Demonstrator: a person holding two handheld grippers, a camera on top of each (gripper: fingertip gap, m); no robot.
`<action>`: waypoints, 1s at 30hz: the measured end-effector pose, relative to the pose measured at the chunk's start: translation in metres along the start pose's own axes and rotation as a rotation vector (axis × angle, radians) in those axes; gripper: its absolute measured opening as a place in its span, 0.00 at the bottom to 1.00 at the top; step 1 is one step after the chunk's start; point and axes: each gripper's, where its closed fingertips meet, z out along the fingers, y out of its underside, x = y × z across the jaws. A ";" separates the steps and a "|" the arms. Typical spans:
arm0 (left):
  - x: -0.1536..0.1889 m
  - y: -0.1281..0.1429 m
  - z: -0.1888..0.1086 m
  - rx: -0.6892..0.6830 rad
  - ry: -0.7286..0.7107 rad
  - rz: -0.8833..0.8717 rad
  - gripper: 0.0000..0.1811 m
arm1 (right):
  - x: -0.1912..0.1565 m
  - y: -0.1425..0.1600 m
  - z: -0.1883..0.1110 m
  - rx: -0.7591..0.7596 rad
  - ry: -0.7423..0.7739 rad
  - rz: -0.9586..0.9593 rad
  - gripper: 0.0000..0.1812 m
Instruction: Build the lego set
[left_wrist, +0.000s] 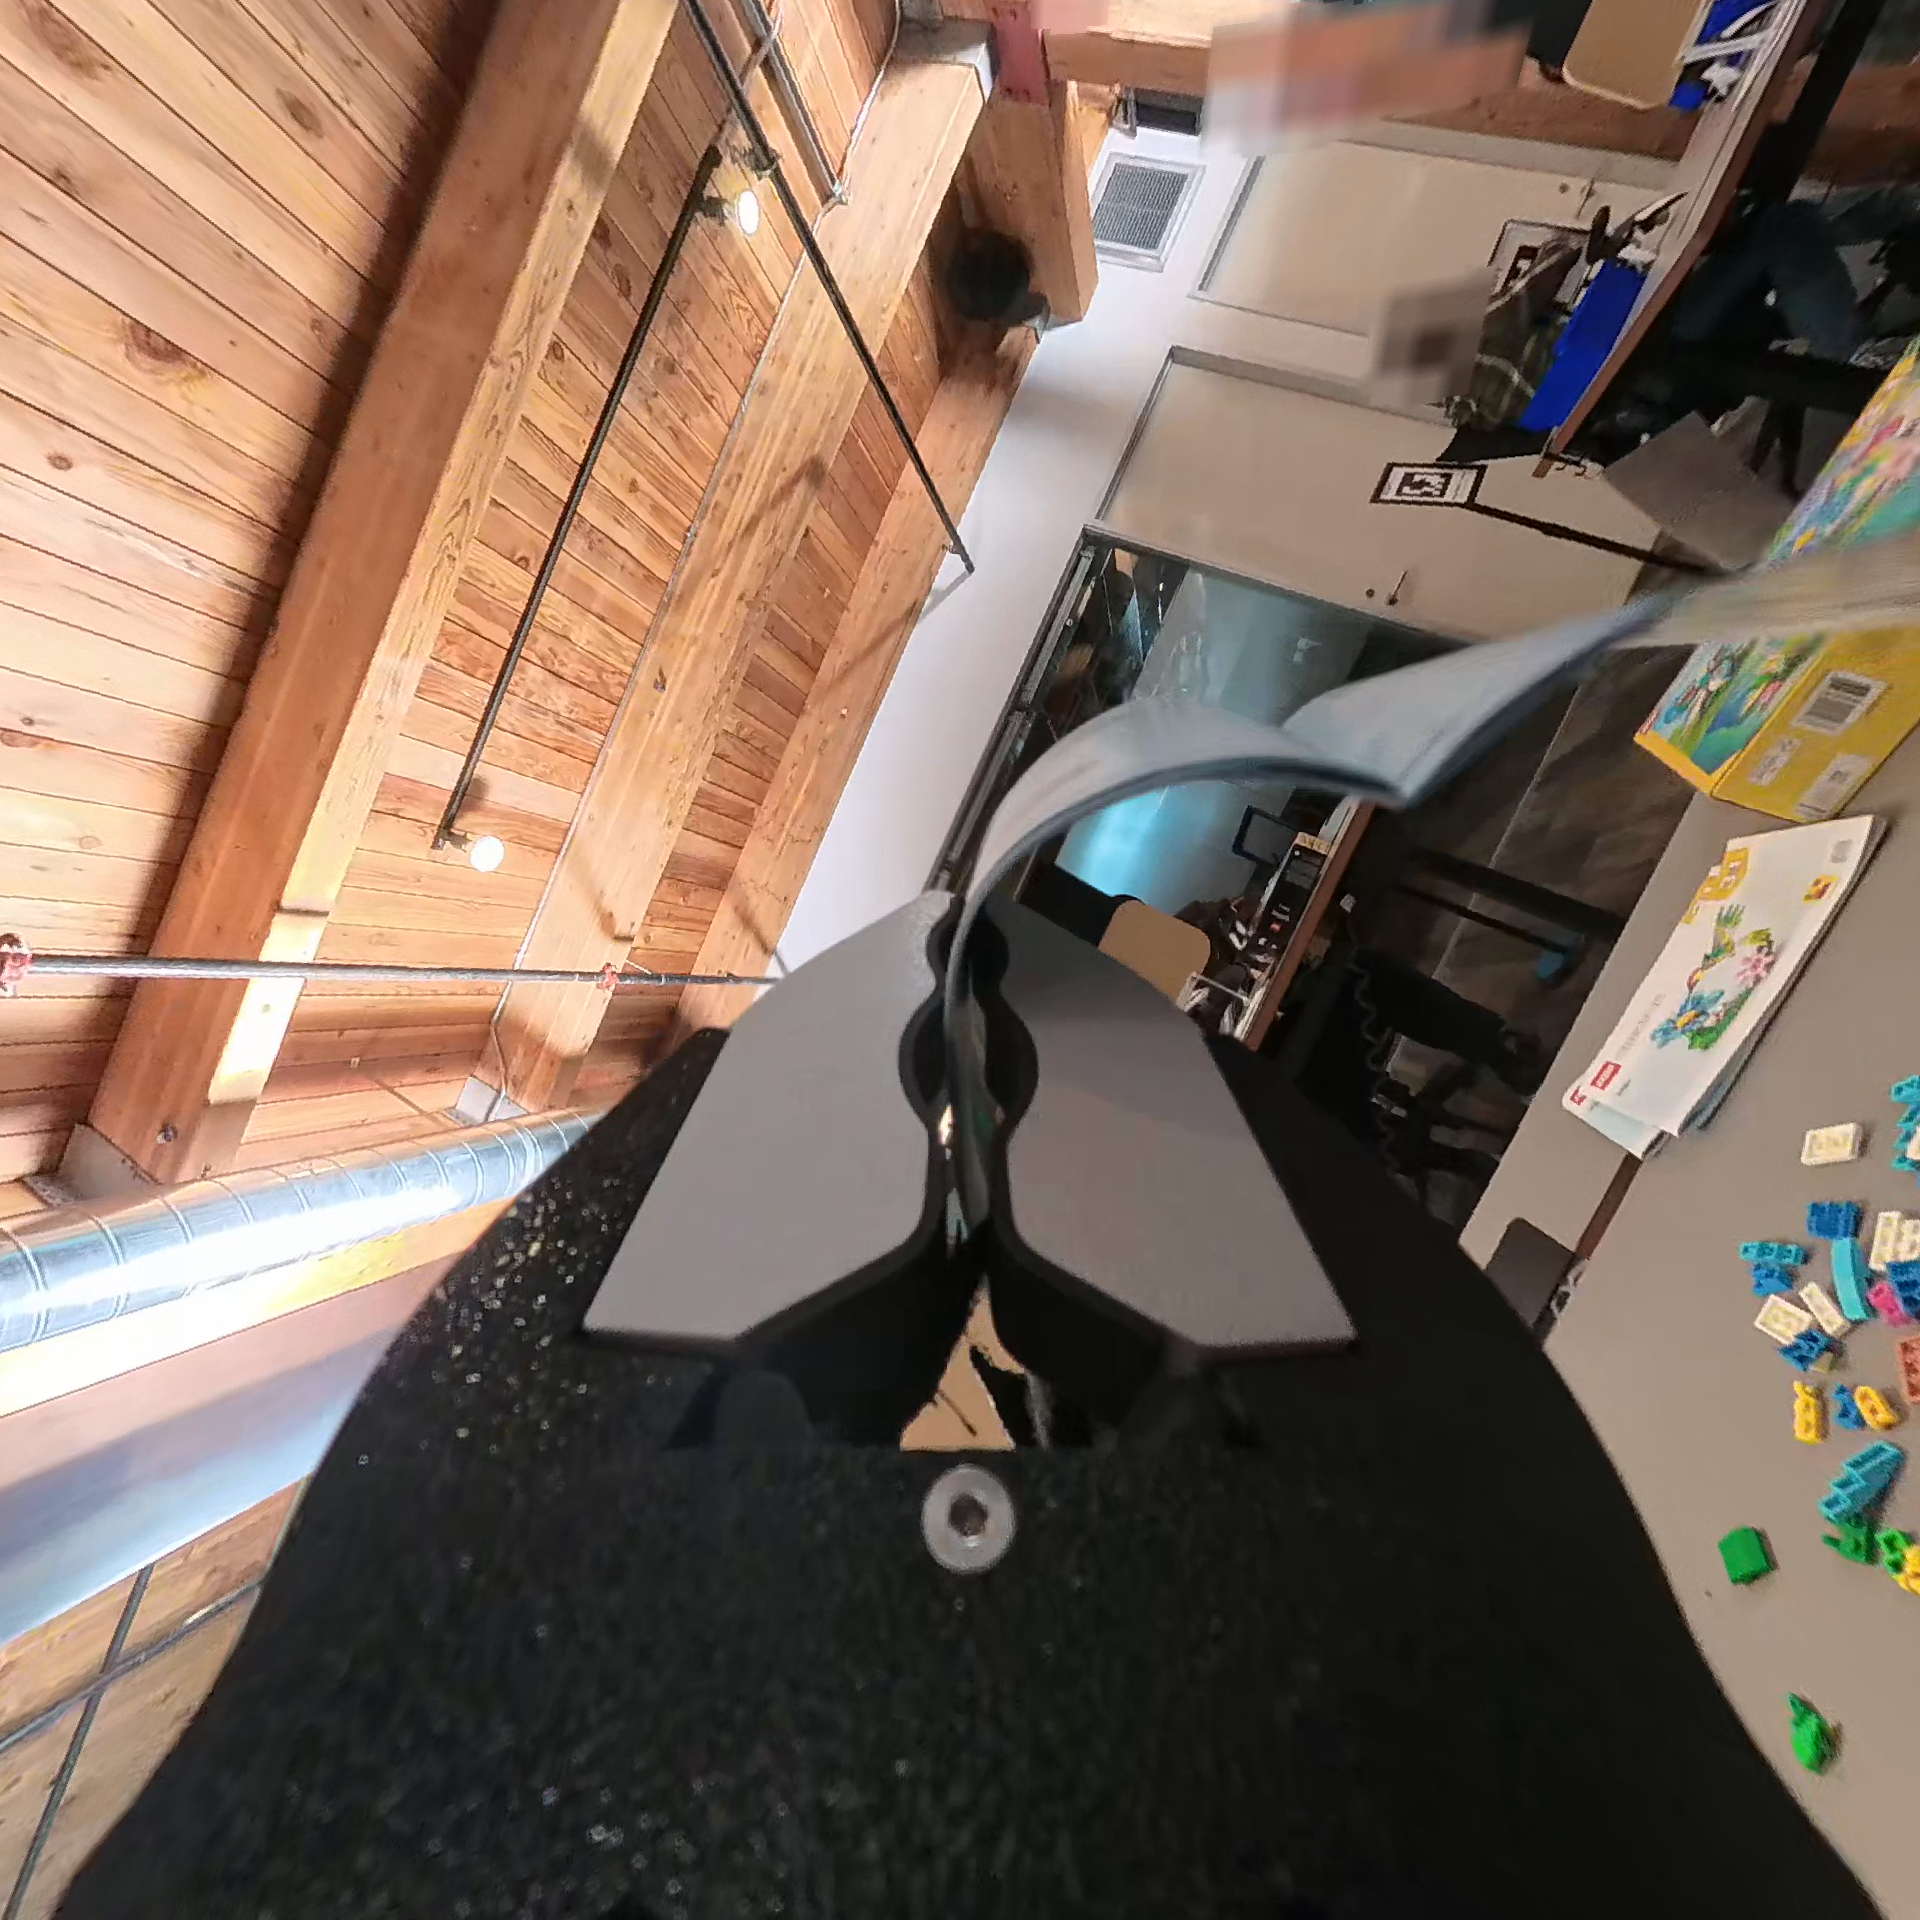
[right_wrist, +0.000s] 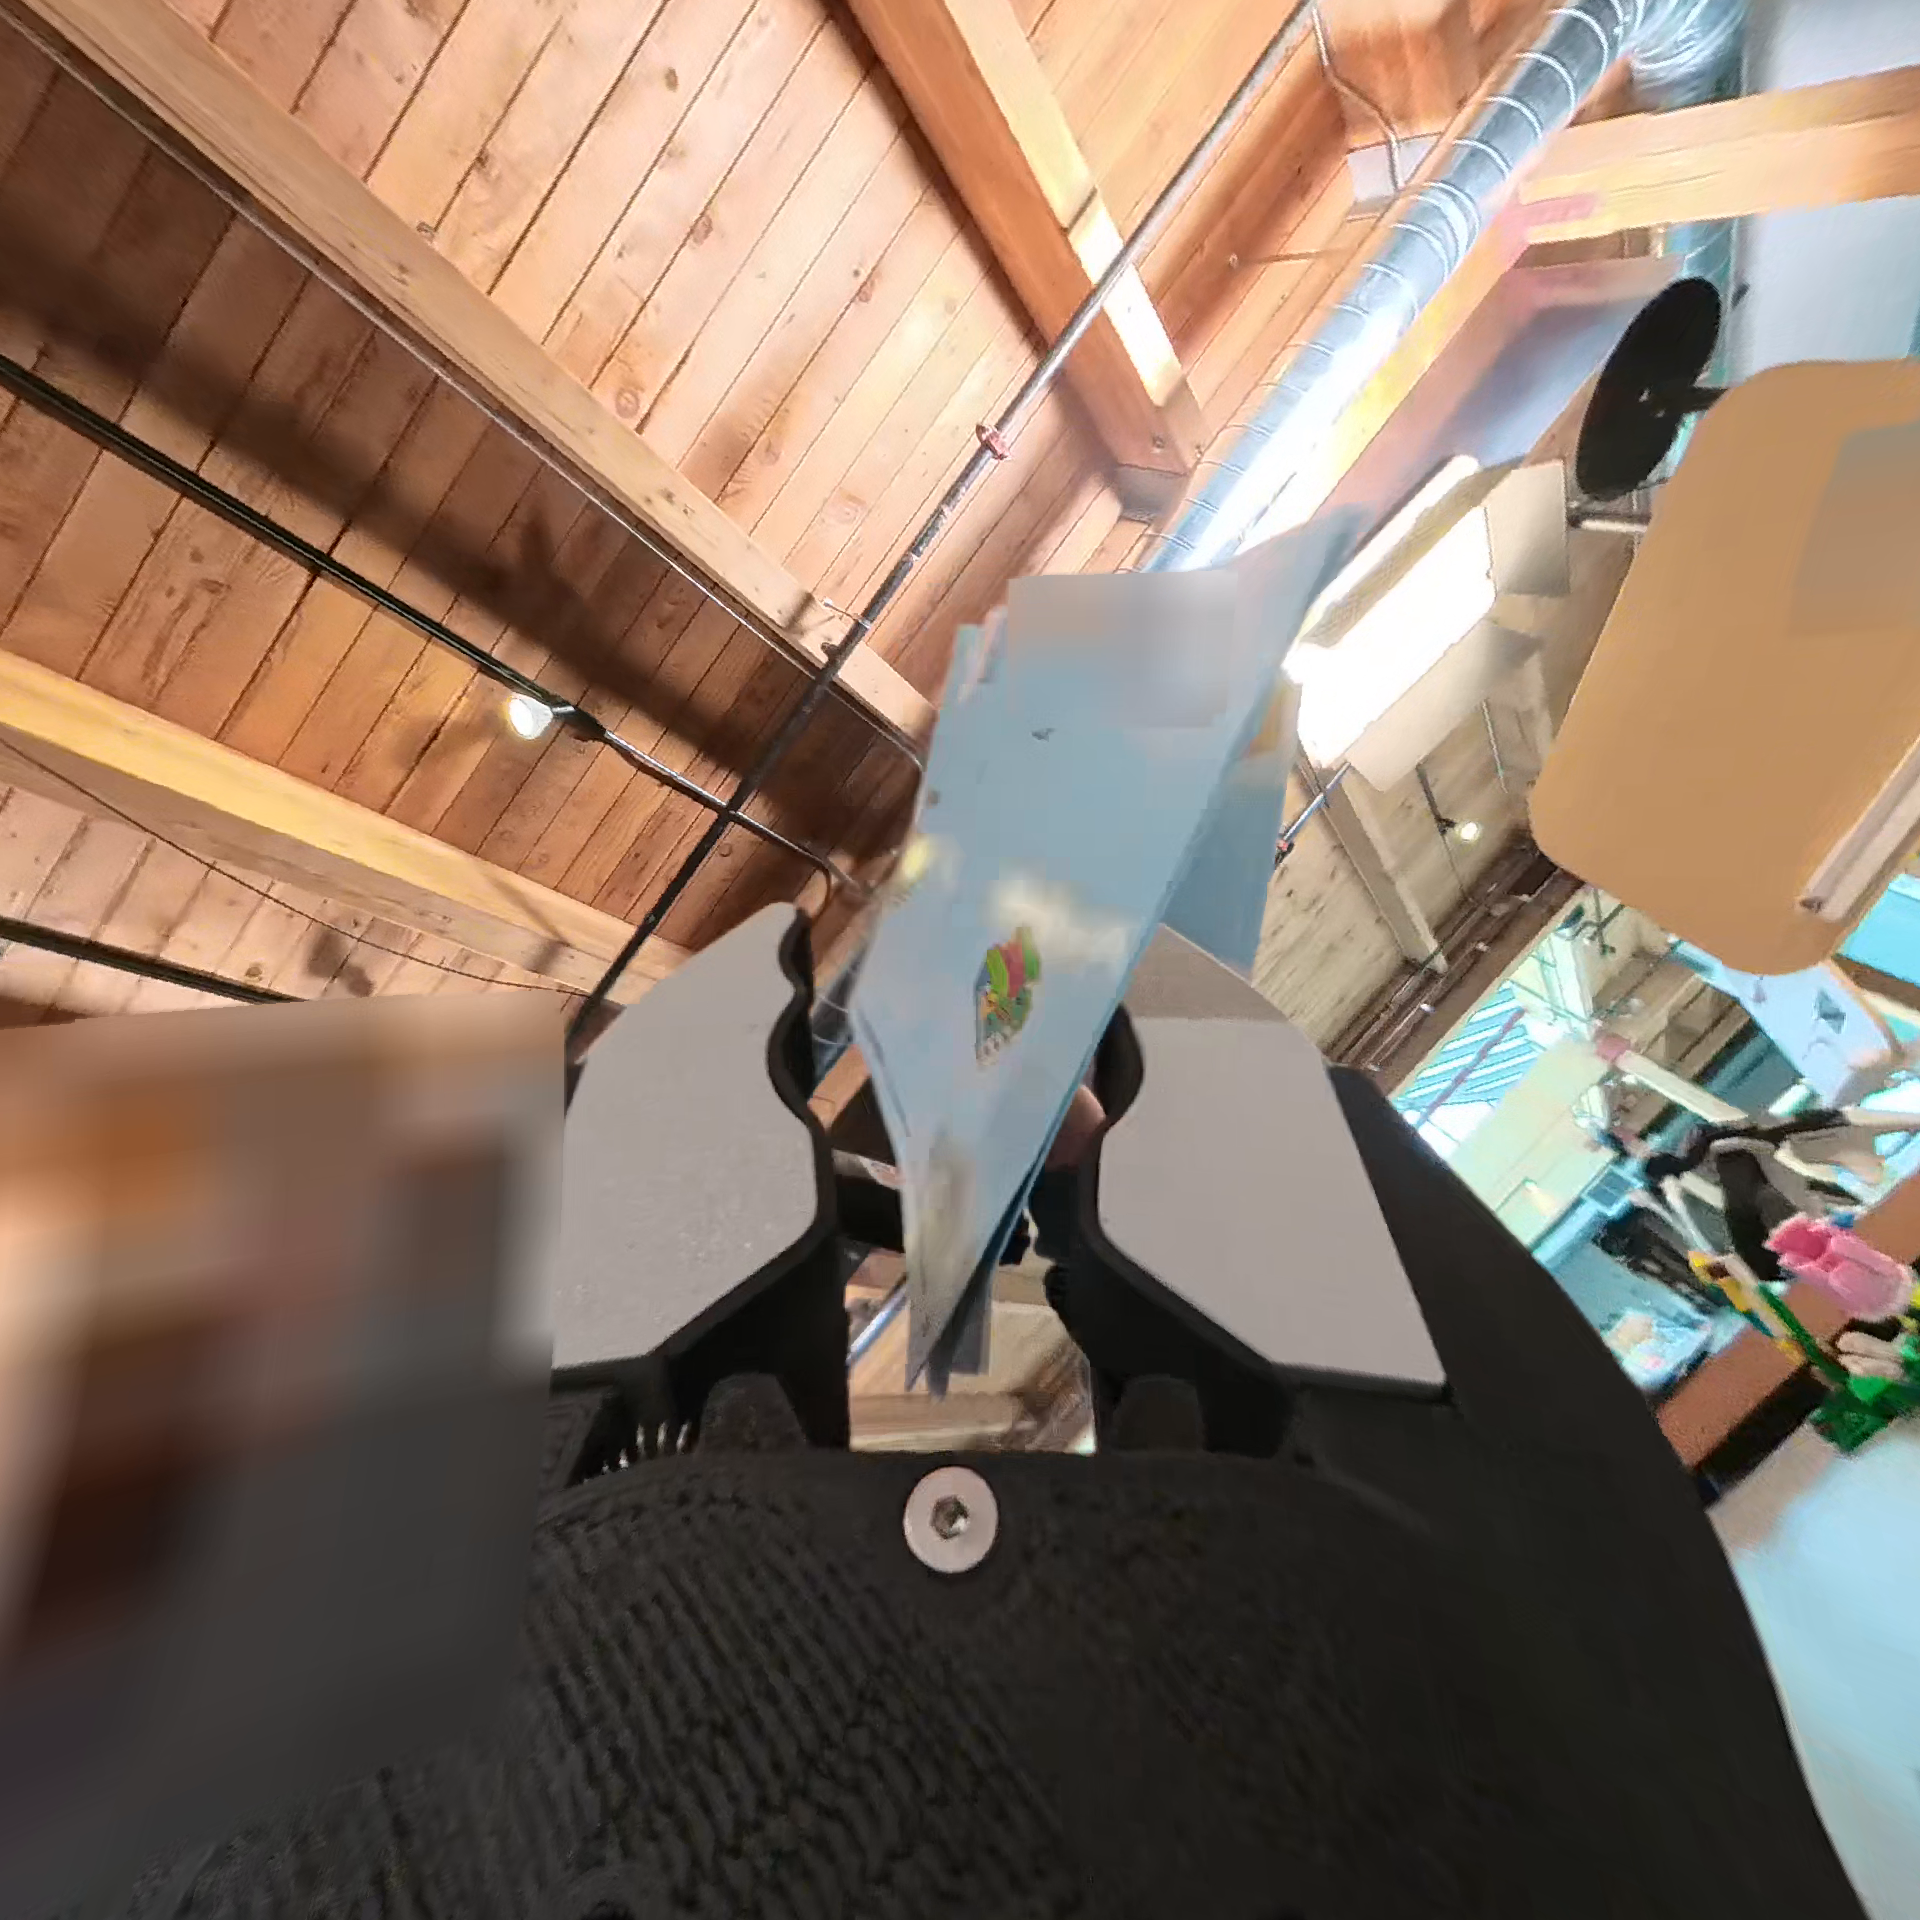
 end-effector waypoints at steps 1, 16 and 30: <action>0.001 0.005 -0.002 -0.009 0.004 -0.008 0.00 | -0.001 -0.003 -0.001 -0.012 0.022 -0.027 0.24; 0.069 0.049 -0.045 -0.072 0.104 -0.202 0.29 | -0.062 -0.041 0.119 -0.686 0.458 -0.611 0.00; 0.151 -0.001 -0.066 0.053 0.483 -0.797 0.44 | -0.093 -0.029 0.263 -1.452 0.873 -1.007 0.00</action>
